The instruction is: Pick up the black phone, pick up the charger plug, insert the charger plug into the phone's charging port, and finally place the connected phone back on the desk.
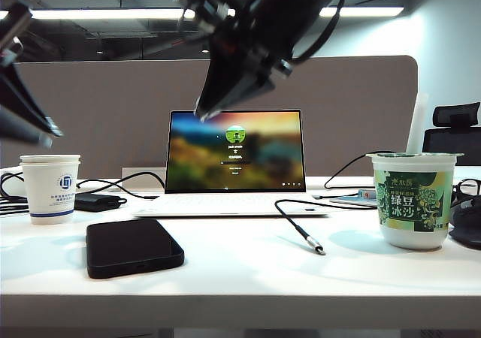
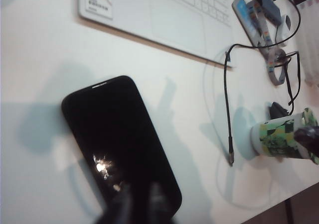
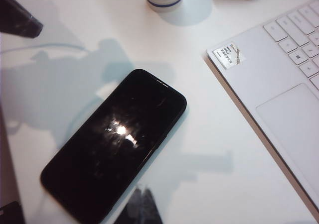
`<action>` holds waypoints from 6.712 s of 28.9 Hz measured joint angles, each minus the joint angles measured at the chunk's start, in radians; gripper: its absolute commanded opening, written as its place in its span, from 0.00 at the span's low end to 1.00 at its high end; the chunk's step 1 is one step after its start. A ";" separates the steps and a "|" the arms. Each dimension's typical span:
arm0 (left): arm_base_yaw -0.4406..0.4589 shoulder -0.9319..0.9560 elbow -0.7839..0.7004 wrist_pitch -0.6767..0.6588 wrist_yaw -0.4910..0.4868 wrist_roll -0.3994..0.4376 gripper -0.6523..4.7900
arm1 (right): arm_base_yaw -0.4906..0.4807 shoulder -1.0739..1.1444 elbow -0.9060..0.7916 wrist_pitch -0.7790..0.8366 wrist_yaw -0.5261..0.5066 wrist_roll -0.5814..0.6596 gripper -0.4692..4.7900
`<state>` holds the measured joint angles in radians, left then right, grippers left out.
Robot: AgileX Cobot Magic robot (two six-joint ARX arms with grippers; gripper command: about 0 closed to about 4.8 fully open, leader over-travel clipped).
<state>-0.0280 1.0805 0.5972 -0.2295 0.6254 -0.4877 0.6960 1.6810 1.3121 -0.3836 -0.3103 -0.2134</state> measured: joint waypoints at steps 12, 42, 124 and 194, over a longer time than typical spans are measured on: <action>-0.009 0.188 0.000 0.018 0.000 -0.045 0.73 | 0.034 0.142 0.001 0.086 0.016 0.010 0.09; -0.086 0.333 0.000 0.143 -0.003 -0.114 0.73 | 0.049 0.302 0.001 0.150 0.101 0.053 0.09; -0.242 0.381 0.102 0.345 0.077 0.103 0.11 | -0.073 0.028 0.042 -0.105 -0.152 0.048 0.09; -0.437 -0.084 0.109 0.615 0.472 0.509 0.11 | -0.085 -0.457 0.050 -0.101 -0.653 0.059 0.73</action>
<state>-0.4648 0.9962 0.7059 0.3855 1.0977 0.0216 0.6109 1.2243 1.3621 -0.4843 -0.9630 -0.1543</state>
